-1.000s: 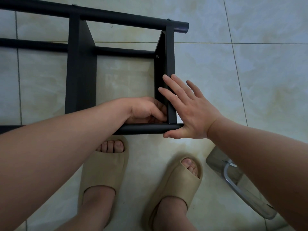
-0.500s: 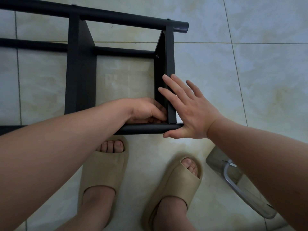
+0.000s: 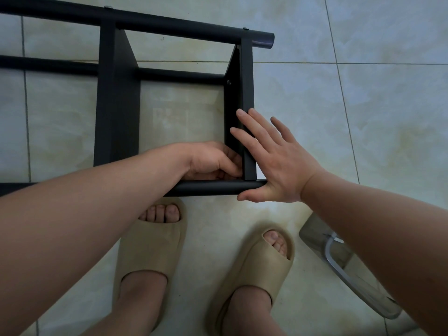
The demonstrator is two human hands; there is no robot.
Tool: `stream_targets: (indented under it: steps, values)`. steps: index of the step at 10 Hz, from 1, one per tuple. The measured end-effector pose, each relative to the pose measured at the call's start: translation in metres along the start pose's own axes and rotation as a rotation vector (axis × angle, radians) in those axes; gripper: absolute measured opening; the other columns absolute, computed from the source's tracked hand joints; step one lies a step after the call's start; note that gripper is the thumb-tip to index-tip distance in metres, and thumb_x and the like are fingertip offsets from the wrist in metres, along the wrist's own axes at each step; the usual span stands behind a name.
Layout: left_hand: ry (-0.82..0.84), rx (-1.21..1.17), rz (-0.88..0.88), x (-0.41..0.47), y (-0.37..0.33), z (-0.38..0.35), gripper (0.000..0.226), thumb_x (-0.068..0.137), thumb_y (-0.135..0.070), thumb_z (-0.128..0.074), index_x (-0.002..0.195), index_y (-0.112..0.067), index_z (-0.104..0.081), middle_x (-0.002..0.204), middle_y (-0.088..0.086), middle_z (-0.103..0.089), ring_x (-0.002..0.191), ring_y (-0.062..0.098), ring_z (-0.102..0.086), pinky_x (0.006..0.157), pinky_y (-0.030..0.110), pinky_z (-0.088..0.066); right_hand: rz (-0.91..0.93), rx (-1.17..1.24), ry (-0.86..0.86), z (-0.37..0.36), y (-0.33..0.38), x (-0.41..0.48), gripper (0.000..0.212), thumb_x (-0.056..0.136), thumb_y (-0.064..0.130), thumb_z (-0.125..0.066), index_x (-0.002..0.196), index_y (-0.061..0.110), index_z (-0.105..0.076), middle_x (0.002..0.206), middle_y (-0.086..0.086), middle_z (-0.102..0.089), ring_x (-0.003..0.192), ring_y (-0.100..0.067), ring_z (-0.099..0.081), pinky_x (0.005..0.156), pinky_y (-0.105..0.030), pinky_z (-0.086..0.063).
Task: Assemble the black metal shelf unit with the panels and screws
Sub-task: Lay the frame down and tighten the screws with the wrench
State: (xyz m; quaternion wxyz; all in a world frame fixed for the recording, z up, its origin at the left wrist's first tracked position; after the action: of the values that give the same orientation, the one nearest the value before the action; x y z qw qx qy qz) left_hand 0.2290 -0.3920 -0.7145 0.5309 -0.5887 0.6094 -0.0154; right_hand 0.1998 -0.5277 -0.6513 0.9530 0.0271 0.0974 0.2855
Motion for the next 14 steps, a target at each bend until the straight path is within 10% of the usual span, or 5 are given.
stream_targets:
  steps: [2, 4, 14]
  values:
    - [0.029, 0.01, 0.08, 0.0004, 0.0031, -0.0025, 0.023, 0.089, 0.005, -0.051, 0.081, -0.005, -0.071, 0.078, 0.012, -0.067, 0.078, 0.026, -0.064, 0.08, 0.038, -0.049, -0.003, 0.005, -0.002, -0.0005, -0.0002, -0.0004, 0.115, 0.077, 0.089, -0.038, 0.159, 0.01, -0.025, 0.169, -0.012, -0.009, 0.157, -0.029, -0.006, 0.122, -0.058, -0.019]
    - [-0.053, 0.06, 0.027, 0.0003, 0.001, -0.0011, 0.021, 0.09, 0.011, -0.052, 0.108, 0.006, -0.061, 0.083, 0.017, -0.057, 0.074, 0.027, -0.058, 0.07, 0.033, -0.048, -0.005, 0.006, 0.002, -0.0003, -0.0003, 0.0, 0.115, 0.077, 0.089, -0.039, 0.159, 0.009, -0.025, 0.169, -0.012, -0.009, 0.157, -0.029, -0.006, 0.122, -0.059, -0.019]
    - [0.023, 0.035, -0.057, -0.002, -0.0019, -0.0027, 0.027, 0.088, 0.019, -0.046, 0.092, -0.002, -0.062, 0.073, 0.004, -0.067, 0.067, 0.016, -0.067, 0.061, 0.025, -0.054, -0.002, 0.014, 0.008, 0.0008, -0.0002, -0.0001, 0.115, 0.077, 0.089, -0.04, 0.158, 0.009, -0.025, 0.169, -0.013, -0.009, 0.157, -0.031, -0.007, 0.122, -0.059, -0.019]
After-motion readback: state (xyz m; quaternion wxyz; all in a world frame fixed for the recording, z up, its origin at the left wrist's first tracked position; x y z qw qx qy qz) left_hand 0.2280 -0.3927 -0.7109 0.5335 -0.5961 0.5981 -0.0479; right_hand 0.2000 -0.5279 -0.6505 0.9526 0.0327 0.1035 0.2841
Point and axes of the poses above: each hand's wrist, its own x-axis towards the middle knuckle, its own z-axis out of the back of the hand, y = z × x, the point moved 4 cm from there along x, towards the middle knuckle
